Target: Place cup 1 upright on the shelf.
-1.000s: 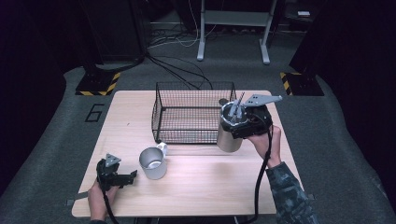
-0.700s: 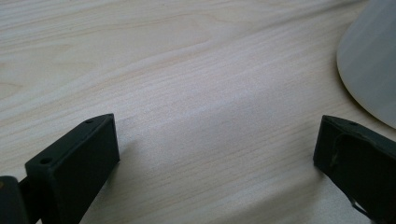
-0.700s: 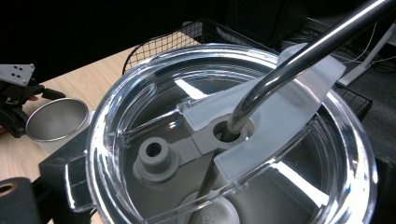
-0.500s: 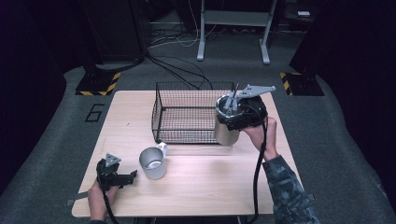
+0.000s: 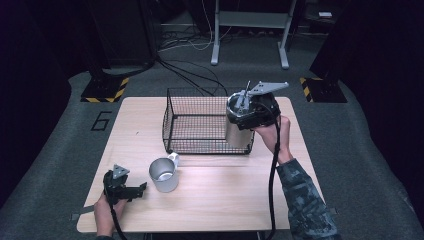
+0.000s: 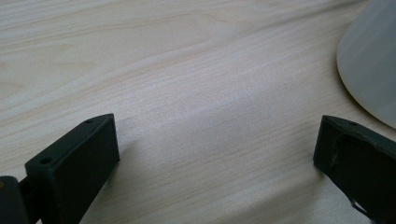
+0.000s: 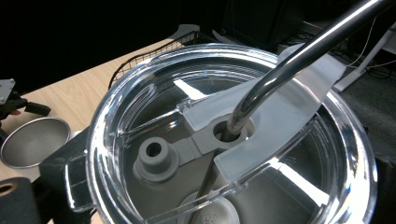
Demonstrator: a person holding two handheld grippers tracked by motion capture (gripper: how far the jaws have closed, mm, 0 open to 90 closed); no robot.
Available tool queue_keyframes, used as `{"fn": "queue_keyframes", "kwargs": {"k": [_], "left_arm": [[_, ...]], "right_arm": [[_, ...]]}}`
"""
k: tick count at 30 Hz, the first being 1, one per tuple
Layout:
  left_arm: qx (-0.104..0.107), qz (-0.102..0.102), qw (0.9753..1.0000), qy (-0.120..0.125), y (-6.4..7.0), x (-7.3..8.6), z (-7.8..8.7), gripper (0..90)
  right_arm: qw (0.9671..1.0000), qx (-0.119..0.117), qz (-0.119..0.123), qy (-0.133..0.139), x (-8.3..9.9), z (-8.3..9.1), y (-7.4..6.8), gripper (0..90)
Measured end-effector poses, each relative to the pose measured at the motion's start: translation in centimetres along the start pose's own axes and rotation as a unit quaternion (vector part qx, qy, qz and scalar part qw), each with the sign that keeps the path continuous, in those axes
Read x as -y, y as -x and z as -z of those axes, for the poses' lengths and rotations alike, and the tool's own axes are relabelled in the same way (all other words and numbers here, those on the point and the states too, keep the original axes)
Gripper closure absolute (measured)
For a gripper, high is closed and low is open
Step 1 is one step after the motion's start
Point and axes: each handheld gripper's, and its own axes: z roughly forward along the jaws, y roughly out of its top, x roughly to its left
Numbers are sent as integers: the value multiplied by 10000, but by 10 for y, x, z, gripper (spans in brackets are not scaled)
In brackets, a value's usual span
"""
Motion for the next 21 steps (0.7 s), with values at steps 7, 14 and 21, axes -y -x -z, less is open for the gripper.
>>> {"fn": "queue_keyframes", "kwargs": {"k": [7, 14, 21], "left_arm": [[6, -11, 10000, -22, 0, 0, 0, 0], [-1, -4, 10000, 9, 0, 0, 0, 0], [-3, -7, 10000, 11, 0, 0, 0, 0]], "right_arm": [[10000, 13, -30, 57, -8, -6, 3, 35], [10000, 41, -45, 13, -12, -15, 6, 35], [9999, 129, -86, -43, -15, -26, 13, 35]]}}
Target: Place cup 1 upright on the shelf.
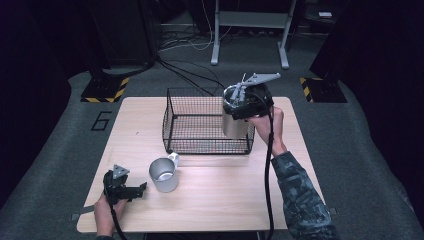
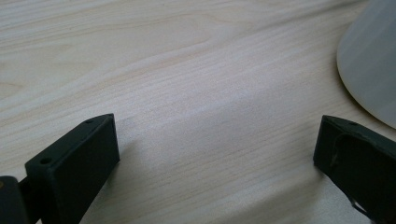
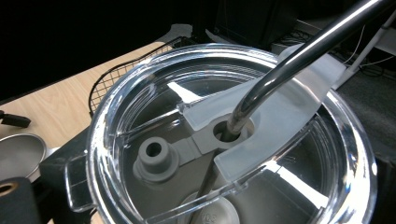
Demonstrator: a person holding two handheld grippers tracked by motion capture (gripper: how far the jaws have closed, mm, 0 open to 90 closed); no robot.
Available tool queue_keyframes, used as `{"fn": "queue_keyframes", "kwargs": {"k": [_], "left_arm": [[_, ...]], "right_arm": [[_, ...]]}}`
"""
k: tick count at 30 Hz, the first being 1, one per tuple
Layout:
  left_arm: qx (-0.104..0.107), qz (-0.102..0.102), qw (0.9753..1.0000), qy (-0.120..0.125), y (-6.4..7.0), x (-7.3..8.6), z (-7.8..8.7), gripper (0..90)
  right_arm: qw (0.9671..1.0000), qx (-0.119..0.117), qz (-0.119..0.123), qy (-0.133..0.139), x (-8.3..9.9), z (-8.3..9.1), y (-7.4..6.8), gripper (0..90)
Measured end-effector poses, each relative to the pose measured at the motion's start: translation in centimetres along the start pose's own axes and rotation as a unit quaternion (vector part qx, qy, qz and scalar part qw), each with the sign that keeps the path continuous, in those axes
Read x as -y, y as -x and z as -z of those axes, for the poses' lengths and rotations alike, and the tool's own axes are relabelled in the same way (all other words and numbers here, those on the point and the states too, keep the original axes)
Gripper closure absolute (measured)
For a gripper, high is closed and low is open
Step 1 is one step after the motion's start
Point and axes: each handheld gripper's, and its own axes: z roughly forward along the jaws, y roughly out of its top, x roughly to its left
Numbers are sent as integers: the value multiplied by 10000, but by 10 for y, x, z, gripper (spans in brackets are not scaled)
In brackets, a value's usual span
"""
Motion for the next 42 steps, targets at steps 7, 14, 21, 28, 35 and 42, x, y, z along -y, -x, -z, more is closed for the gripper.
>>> {"fn": "queue_keyframes", "kwargs": {"k": [7, 14, 21, 28, 35, 42], "left_arm": [[2, 5, 10000, -2, 0, 0, 0, 0], [0, -1, 10000, 3, 0, 0, 0, 0], [0, -1, 10000, 1, 0, 0, 0, 0], [1, -2, 10000, 0, 0, 0, 0, 0], [4, 2, 10000, -4, 0, 0, 0, 0], [0, -3, 10000, -1, 0, 0, 0, 0]], "right_arm": [[9999, 85, -58, -73, -1, -10, 5, 35], [9997, 190, -69, -126, 0, -20, 12, 35], [9993, 278, -103, -213, 2, -30, 18, 35], [9990, 327, -139, -268, 3, -39, 23, 35], [9986, 359, -222, -325, 4, -50, 26, 35], [9983, 348, -252, -384, 3, -61, 27, 35]]}}
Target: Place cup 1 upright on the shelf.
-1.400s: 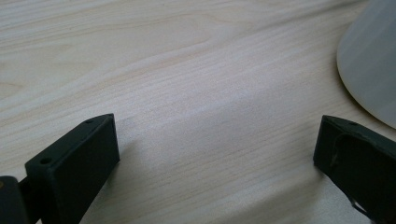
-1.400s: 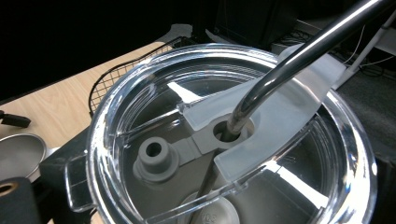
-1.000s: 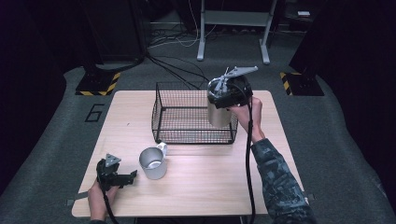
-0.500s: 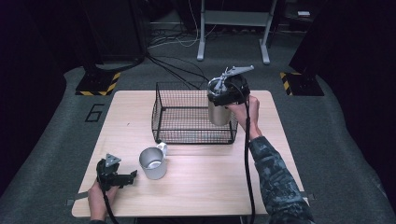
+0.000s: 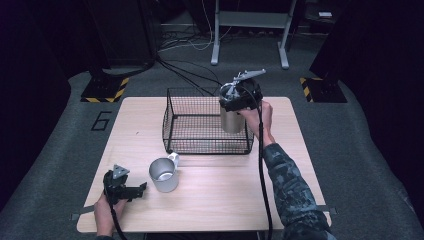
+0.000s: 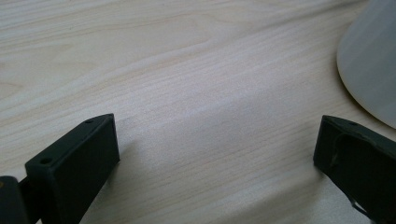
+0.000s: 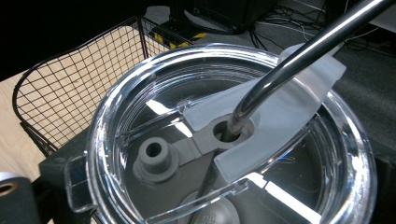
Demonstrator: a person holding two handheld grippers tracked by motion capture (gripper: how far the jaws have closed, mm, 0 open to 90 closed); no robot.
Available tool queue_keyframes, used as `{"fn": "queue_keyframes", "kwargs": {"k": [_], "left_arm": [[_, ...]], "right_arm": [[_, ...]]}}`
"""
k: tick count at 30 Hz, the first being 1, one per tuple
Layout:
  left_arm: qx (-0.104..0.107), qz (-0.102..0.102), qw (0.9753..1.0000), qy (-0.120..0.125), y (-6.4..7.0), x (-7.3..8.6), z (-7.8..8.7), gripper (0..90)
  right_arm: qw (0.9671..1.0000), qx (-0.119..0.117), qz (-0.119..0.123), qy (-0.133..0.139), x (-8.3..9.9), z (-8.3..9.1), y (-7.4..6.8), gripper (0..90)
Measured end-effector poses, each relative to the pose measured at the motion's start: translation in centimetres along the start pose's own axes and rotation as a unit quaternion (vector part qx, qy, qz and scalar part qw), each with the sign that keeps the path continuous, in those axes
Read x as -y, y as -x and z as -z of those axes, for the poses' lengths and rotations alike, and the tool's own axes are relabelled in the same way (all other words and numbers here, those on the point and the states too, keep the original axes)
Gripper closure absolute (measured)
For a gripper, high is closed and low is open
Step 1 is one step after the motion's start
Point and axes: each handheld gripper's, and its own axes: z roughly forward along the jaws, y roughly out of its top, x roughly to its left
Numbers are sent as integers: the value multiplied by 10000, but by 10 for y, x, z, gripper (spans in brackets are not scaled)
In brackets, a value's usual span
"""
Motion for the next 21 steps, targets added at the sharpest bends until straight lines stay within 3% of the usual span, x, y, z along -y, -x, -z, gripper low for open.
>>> {"fn": "queue_keyframes", "kwargs": {"k": [21], "left_arm": [[4, -47, 10000, -31, -1, 0, 0, 0]], "right_arm": [[9994, -93, -123, -307, 4, -34, 1, 34]]}}
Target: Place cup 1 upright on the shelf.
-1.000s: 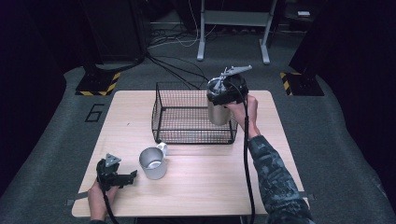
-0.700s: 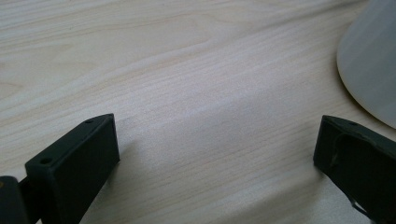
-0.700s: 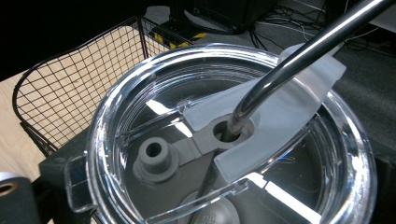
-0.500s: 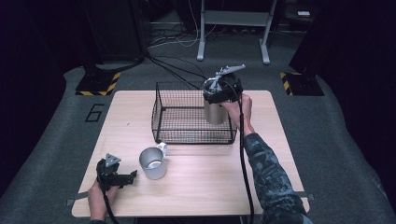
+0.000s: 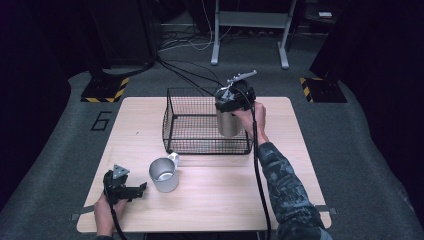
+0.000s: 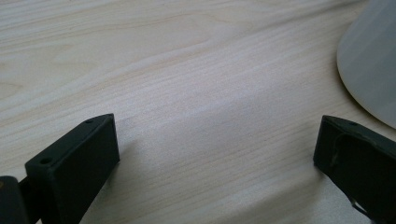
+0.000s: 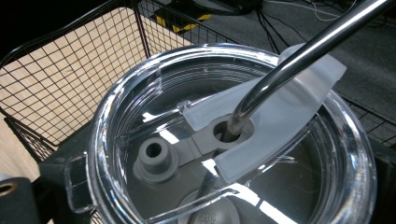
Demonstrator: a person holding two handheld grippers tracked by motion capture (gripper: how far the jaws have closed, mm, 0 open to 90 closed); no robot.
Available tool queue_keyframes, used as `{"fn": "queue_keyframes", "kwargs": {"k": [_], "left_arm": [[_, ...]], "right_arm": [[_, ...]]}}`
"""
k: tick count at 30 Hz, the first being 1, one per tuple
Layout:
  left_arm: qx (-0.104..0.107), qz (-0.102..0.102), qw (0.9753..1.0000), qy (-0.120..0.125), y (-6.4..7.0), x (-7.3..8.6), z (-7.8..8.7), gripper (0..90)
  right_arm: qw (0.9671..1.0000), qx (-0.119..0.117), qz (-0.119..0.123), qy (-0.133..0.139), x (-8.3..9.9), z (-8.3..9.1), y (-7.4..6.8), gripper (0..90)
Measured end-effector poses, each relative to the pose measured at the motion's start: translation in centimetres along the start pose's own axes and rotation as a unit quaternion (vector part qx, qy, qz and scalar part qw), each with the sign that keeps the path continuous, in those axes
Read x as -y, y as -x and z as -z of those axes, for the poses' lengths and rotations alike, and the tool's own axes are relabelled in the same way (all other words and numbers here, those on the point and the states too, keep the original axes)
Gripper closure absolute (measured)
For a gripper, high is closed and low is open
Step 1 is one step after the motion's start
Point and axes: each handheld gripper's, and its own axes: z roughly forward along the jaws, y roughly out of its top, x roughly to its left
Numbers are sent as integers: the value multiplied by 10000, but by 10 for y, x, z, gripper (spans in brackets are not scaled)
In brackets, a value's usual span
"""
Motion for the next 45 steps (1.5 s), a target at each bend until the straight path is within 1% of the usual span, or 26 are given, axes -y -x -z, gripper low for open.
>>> {"fn": "queue_keyframes", "kwargs": {"k": [1, 2, 5, 6, 8, 9, 11, 13, 17, 20, 21, 28, 34, 38, 39, 40, 42, 45], "left_arm": [[0, 0, 10000, 1, 0, 0, 0, 0], [1, 0, 10000, 1, 0, 0, 0, 0], [3, 4, 10000, -1, 0, 0, 0, 0], [5, 6, 10000, -6, 0, 0, 0, 0], [3, 4, 10000, -4, 0, 0, 0, 0], [3, 5, 10000, -2, 0, 0, 0, 0], [4, 3, 10000, -2, 0, 0, 0, 0], [5, 6, 10000, -5, 0, 0, 0, 0], [3, 1, 10000, -3, 0, 0, 0, 0], [-3, 51, 10000, 35, 1, 0, 0, 0], [-4, 51, 10000, 36, 1, 0, -1, 0], [0, 52, 10000, 30, 1, 0, 0, 0], [-1, 52, 10000, 29, 1, 0, 0, 0], [-2, 51, 10000, 29, 1, 0, 0, 0], [-1, 51, 10000, 29, 1, 0, 0, 0], [-1, 52, 10000, 30, 1, 0, 0, 0], [-1, 52, 10000, 32, 1, 0, 0, 0], [-6, 44, 10000, 36, 1, 0, -1, 0]], "right_arm": [[10000, -2, 0, -79, 0, 0, 0, 34], [10000, 0, 14, -94, 0, -2, -1, 34], [9999, -12, -53, -155, 1, -6, -2, 34], [9998, -30, -20, -193, 1, -7, -2, 34], [9997, -34, -85, -239, 2, -10, -3, 34], [9997, -32, -48, -247, 2, -12, -2, 34], [9995, -30, -93, -312, 3, -14, -3, 33], [9993, -18, -70, -356, 3, -17, -2, 33], [9991, -3, -125, -416, 6, -22, -2, 33], [9987, 22, -192, -481, 8, -25, -2, 33], [9985, 33, -181, -507, 9, -26, -2, 33], [9980, 25, -246, -590, 12, -36, -3, 32], [9977, 74, -281, -612, 13, -39, -4, 32], [9976, 58, -293, -631, 14, -41, -4, 32], [9974, 46, -327, -638, 14, -41, -5, 31], [9975, 43, -292, -637, 14, -42, -4, 31], [9973, 82, -299, -668, 15, -43, -5, 31], [9970, 78, -267, -729, 16, -45, -7, 31]]}}
